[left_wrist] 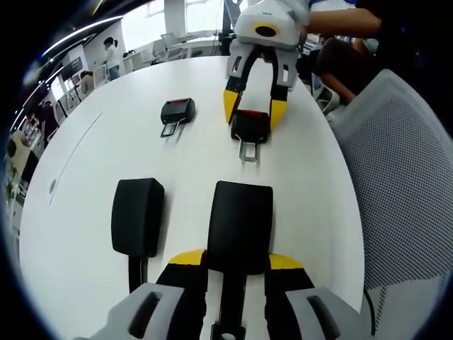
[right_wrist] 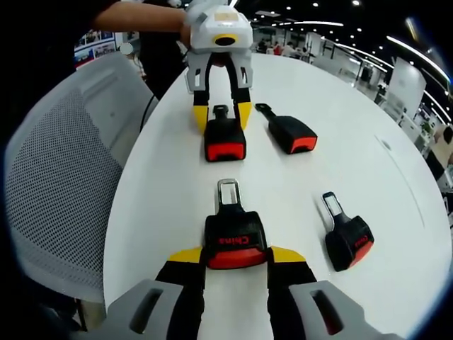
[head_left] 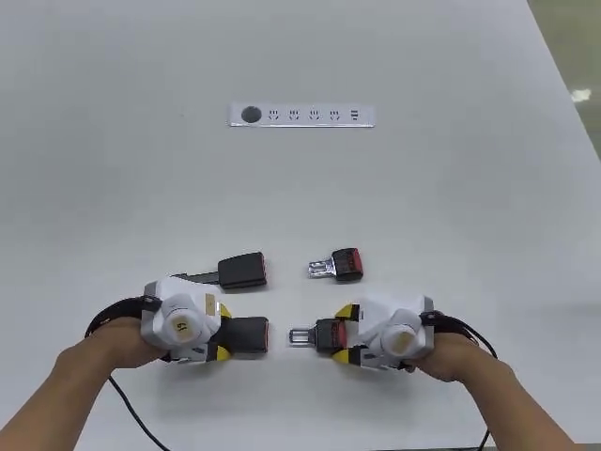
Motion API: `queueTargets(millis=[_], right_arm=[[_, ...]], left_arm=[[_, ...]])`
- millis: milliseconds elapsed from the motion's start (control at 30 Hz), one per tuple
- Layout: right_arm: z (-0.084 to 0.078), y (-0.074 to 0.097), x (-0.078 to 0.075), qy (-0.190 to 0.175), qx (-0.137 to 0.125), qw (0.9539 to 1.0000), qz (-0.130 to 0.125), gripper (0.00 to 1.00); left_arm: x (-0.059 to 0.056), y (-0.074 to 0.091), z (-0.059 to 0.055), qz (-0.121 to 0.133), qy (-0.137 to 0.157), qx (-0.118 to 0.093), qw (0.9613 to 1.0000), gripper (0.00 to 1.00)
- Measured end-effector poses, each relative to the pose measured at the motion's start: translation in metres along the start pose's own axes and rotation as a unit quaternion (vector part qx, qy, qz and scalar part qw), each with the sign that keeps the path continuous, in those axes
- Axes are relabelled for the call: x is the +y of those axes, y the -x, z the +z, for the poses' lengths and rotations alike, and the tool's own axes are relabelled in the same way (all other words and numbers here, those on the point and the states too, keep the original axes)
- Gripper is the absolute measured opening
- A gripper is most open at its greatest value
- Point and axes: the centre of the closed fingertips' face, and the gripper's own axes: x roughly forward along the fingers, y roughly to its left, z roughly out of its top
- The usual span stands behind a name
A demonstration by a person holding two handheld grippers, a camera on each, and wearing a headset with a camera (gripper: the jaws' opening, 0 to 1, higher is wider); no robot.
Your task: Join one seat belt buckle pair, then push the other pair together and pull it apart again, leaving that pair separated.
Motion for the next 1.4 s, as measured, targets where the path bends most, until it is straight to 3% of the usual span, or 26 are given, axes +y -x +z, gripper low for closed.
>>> queueTargets(millis=[367, 700, 1033, 1400], right_arm=[[-0.012, 0.012, -0.002, -0.001, 0.007, 1.0, -0.001, 0.3], [-0.024, 0.025, -0.003, -0.005, 0.012, 0.9999, -0.002, 0.3], [-0.038, 0.029, -0.007, -0.008, 0.017, 0.9998, -0.004, 0.3], [-0.034, 0.032, -0.004, -0.004, 0.012, 0.9998, -0.012, 0.32]], left_arm=[[0.001, -0.002, -0.003, 0.001, 0.001, 0.001, 1.0, 0.31], [-0.002, 0.001, 0.002, 0.003, 0.0, -0.003, 1.0, 0.32], [-0.001, 0.001, 0.001, 0.007, 0.002, -0.004, 1.0, 0.32], [-0.002, 0.002, 0.001, 0.011, 0.0, 0.002, 0.9999, 0.32]])
